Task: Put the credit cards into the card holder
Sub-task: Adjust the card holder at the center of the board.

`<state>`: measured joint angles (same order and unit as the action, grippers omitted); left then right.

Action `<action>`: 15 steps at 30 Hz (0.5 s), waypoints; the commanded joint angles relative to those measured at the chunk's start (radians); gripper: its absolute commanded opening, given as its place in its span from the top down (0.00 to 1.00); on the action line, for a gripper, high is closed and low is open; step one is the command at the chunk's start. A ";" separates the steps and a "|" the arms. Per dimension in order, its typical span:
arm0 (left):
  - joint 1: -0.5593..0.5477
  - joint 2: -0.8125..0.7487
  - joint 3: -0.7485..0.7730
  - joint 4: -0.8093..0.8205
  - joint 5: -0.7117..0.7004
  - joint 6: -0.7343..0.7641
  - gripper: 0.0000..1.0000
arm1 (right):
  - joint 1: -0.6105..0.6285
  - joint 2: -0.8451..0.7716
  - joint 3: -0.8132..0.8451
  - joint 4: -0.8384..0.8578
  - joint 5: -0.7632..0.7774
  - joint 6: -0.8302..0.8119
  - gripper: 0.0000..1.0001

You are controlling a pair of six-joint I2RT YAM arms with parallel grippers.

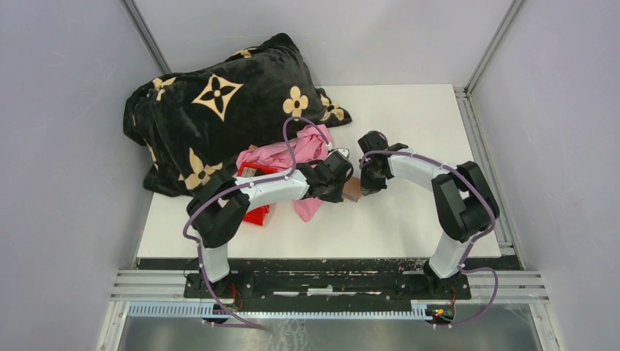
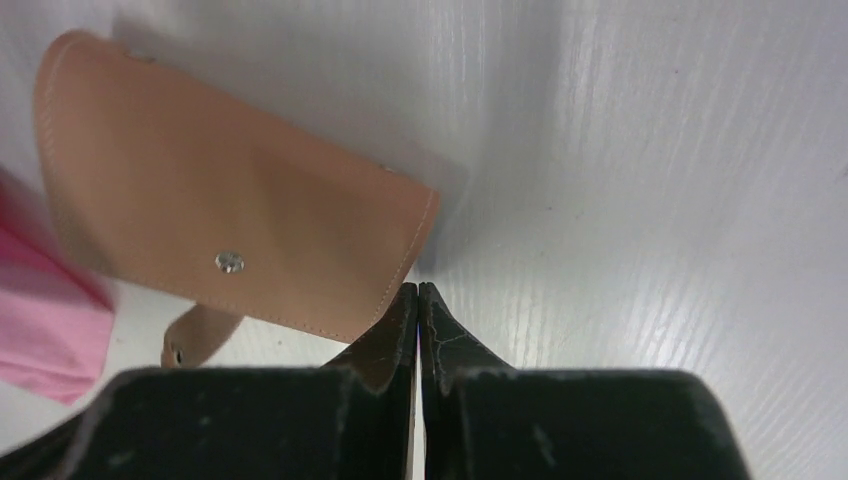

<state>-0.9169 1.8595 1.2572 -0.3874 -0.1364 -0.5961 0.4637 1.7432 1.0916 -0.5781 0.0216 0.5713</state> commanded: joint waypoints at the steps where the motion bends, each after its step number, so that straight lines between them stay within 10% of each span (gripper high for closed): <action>1: -0.033 -0.016 0.031 0.011 0.054 0.022 0.97 | -0.007 0.053 0.068 0.033 0.027 0.006 0.96; 15: -0.065 0.046 0.080 0.082 0.224 0.053 0.91 | -0.062 0.167 0.179 0.053 -0.037 -0.007 0.96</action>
<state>-0.9745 1.8732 1.2800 -0.3759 0.0002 -0.5957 0.4107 1.8759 1.2102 -0.5617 0.0055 0.5701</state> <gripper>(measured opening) 0.062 0.039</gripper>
